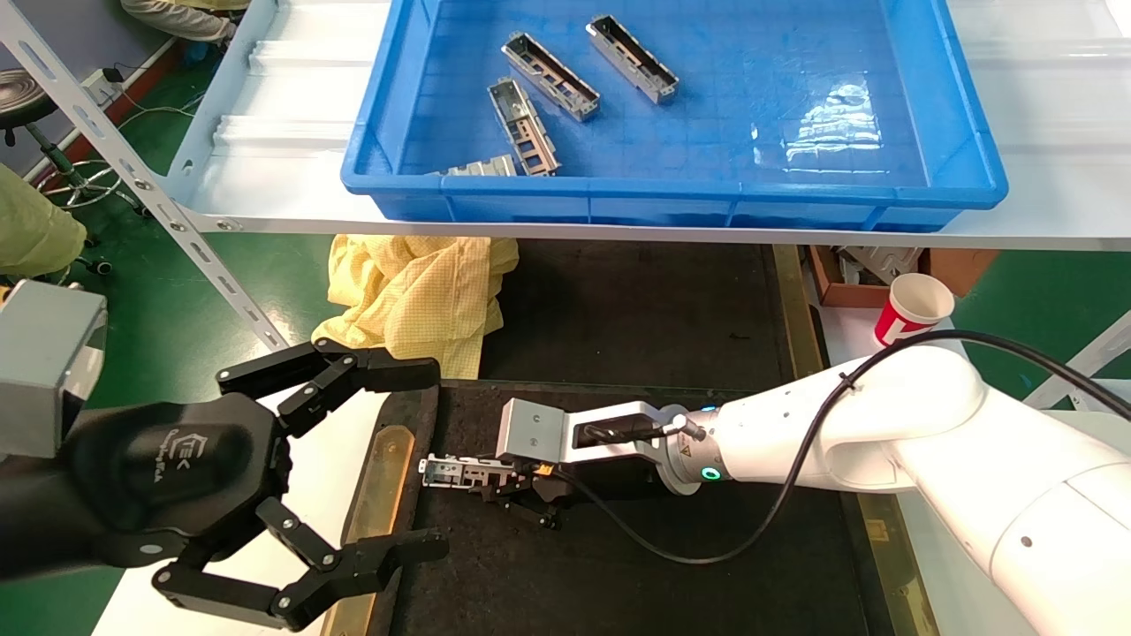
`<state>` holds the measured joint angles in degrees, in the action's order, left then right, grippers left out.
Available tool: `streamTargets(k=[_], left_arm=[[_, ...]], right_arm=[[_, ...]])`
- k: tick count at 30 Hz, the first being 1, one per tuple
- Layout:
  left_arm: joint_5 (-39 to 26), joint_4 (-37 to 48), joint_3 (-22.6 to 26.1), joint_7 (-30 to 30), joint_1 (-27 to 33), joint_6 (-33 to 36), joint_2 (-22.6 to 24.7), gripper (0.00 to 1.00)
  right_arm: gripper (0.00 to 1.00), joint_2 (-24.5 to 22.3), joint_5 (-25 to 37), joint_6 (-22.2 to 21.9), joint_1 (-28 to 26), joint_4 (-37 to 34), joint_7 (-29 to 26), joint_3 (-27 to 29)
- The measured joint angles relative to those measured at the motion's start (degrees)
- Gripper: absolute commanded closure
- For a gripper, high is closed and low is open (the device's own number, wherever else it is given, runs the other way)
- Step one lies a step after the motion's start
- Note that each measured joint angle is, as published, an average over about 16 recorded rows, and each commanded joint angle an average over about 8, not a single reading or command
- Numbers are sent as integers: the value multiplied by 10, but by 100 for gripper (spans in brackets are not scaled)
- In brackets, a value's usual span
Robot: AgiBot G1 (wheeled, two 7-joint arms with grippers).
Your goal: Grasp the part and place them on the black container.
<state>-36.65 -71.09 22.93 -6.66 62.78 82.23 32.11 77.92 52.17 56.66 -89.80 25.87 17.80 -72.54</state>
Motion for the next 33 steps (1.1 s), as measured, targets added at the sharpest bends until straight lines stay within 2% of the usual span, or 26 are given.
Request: streamTargets(k=[11,26,33], left_arm=[[0,0,0,0,0,0,0,0],[0,0,0,0,0,0,0,0],[0,0,0,0,0,0,0,0]], right_arm=[[0,-2,-21,8,-10,-2,12,-9],[0,-15,-78,119,-41,-41,19,6],[0,-19,-88,135,-42,-47,16,11]])
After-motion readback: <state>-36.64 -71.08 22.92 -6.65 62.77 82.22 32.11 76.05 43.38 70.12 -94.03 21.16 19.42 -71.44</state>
